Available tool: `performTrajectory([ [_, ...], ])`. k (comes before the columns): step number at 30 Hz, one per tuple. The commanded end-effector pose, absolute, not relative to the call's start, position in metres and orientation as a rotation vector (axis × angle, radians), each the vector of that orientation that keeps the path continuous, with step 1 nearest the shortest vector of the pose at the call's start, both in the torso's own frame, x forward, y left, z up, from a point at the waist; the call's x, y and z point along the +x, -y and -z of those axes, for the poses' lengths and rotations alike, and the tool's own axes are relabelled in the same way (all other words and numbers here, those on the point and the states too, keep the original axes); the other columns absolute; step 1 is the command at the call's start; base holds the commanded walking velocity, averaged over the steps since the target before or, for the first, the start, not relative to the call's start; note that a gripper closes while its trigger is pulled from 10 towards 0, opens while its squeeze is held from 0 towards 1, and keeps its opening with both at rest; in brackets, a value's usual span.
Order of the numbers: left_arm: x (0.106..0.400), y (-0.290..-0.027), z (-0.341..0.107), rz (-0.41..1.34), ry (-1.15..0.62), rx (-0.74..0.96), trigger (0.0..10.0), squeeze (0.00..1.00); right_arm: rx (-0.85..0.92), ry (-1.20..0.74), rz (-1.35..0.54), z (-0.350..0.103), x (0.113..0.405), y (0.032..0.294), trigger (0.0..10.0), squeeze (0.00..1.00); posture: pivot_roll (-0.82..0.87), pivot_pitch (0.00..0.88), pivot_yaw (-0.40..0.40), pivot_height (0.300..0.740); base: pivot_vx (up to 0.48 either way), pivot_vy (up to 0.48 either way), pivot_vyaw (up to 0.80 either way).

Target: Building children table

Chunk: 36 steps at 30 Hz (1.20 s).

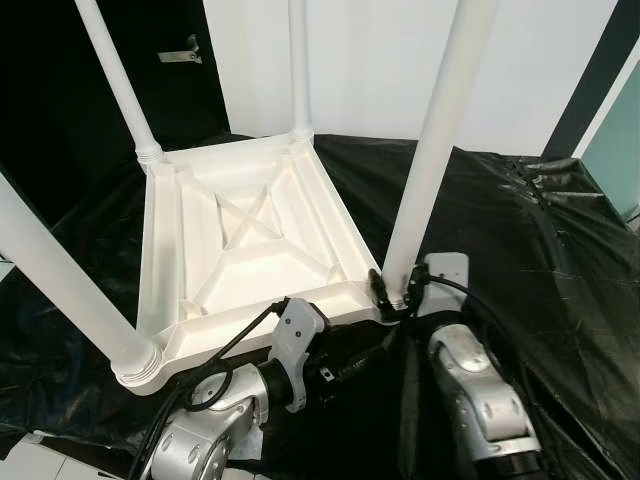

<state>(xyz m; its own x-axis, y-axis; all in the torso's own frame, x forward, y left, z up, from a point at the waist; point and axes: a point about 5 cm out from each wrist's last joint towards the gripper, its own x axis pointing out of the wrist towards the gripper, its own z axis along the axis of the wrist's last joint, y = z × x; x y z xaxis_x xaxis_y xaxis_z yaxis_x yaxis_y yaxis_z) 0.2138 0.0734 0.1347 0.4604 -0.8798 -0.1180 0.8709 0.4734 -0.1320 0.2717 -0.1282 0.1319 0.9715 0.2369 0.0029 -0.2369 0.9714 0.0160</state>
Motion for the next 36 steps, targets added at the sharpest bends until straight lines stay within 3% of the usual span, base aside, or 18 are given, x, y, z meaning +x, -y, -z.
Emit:
performTrajectory([
  [1,0.215,-0.075,-0.132,1.035,-0.203,-0.04,10.0,0.0,0.045,0.023,-0.276,-0.134,0.269,0.138,10.0,1.0,-0.04,0.0,-0.009,0.74,0.0,0.0,0.0],
  [2,0.216,-0.075,-0.132,1.035,-0.203,-0.039,10.0,0.0,0.048,0.027,-0.28,-0.135,0.268,0.141,10.0,1.0,-0.05,0.0,-0.008,0.74,0.0,0.0,0.0],
  [3,0.215,-0.075,-0.132,1.036,-0.203,-0.04,10.0,0.0,0.047,0.029,-0.286,-0.135,0.268,0.144,10.0,0.33,-0.05,0.0,-0.008,0.74,0.0,0.0,0.0],
  [4,0.215,-0.075,-0.132,1.036,-0.203,-0.04,10.0,0.0,0.047,0.029,-0.286,-0.135,0.268,0.144,10.0,0.33,-0.05,0.0,-0.008,0.74,0.0,0.0,0.0],
  [5,0.215,-0.075,-0.132,1.038,-0.204,-0.04,10.0,0.0,0.047,0.014,-0.351,-0.135,0.269,0.15,10.0,0.0,-0.05,0.0,-0.006,0.74,0.0,0.0,0.0],
  [11,0.216,-0.074,-0.132,1.039,-0.202,-0.04,10.0,0.0,-0.022,-0.007,-0.603,-0.136,0.274,0.154,10.0,0.0,-0.05,0.0,-0.011,0.74,0.0,0.0,0.0],
  [21,0.216,-0.074,-0.132,1.032,-0.201,-0.044,10.0,0.0,-0.088,-0.024,-0.794,-0.143,0.294,0.153,10.0,0.0,-0.04,0.0,-0.019,0.74,0.0,0.0,0.0],
  [25,0.218,-0.076,-0.132,1.022,-0.197,-0.043,10.0,0.0,-0.193,-0.09,-0.952,-0.14,0.304,0.154,10.0,0.0,-0.03,0.0,-0.028,0.74,0.0,0.0,0.0],
  [27,0.218,-0.076,-0.132,1.021,-0.196,-0.043,10.0,0.0,-0.228,-0.103,-0.983,-0.139,0.305,0.153,9.5,0.0,-0.03,0.0,-0.026,0.74,0.0,0.0,0.0],
  [28,0.217,-0.075,-0.132,1.019,-0.195,-0.044,10.0,0.0,-0.255,-0.113,-1.019,-0.137,0.308,0.152,1.6,0.0,-0.03,0.0,-0.031,0.74,0.0,0.0,0.0],
  [29,0.217,-0.075,-0.132,1.019,-0.195,-0.044,10.0,0.0,-0.255,-0.113,-1.019,-0.137,0.308,0.152,1.6,0.0,-0.03,0.0,-0.031,0.74,0.0,0.0,0.0],
  [30,0.217,-0.074,-0.132,1.019,-0.194,-0.044,10.0,0.0,-0.258,-0.114,-1.029,-0.138,0.309,0.152,0.0,0.0,-0.03,0.0,-0.032,0.74,0.0,0.0,0.0],
  [36,0.217,-0.074,-0.132,1.014,-0.191,-0.047,10.0,0.0,-0.256,-0.114,-1.044,-0.138,0.312,0.153,0.0,0.0,-0.02,0.0,-0.038,0.74,0.0,0.0,0.0],
])
